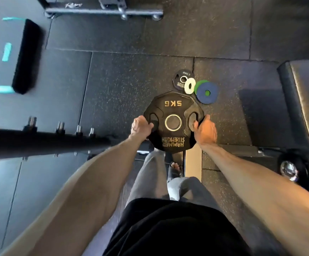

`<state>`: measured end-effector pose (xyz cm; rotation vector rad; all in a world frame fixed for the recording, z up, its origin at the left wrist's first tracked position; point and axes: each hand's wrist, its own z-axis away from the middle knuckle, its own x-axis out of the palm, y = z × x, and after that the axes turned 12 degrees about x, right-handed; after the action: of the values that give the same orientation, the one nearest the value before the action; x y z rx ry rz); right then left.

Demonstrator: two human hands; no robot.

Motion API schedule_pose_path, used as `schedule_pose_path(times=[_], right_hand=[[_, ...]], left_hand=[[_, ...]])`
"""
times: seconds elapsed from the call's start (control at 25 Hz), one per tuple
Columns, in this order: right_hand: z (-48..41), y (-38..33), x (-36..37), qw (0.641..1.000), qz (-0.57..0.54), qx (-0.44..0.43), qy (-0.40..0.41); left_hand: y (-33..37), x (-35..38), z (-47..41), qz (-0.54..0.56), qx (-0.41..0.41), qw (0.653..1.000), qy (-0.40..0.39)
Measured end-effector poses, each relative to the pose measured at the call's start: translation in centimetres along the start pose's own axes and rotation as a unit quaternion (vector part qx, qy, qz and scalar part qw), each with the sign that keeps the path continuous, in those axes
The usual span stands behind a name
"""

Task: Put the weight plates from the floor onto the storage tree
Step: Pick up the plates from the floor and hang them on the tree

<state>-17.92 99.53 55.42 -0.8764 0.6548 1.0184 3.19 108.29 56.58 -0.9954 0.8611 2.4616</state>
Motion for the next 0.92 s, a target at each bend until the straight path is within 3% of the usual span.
schedule_pose_path(times=[0.24, 0.48, 0.68, 0.92], right_hand=[[10.4, 0.9, 3.1, 0.993, 0.064, -0.080, -0.061], [23.2, -1.6, 9.4, 0.977, 0.088, -0.165, -0.101], [37.2, -3.8, 15.9, 0.959, 0.024, -0.261, -0.108], [56.1, -10.4, 19.0, 0.887, -0.138, -0.426, -0.114]], left_hand=[[-10.7, 1.6, 12.4, 0.085, -0.106, 0.990, 0.025], [-24.4, 1.2, 23.9, 0.233, -0.207, 0.945, 0.099], [-37.0, -0.1, 35.4, 0.254, -0.228, 0.916, 0.212], [-48.5, -7.0, 48.5, 0.263, -0.218, 0.840, 0.422]])
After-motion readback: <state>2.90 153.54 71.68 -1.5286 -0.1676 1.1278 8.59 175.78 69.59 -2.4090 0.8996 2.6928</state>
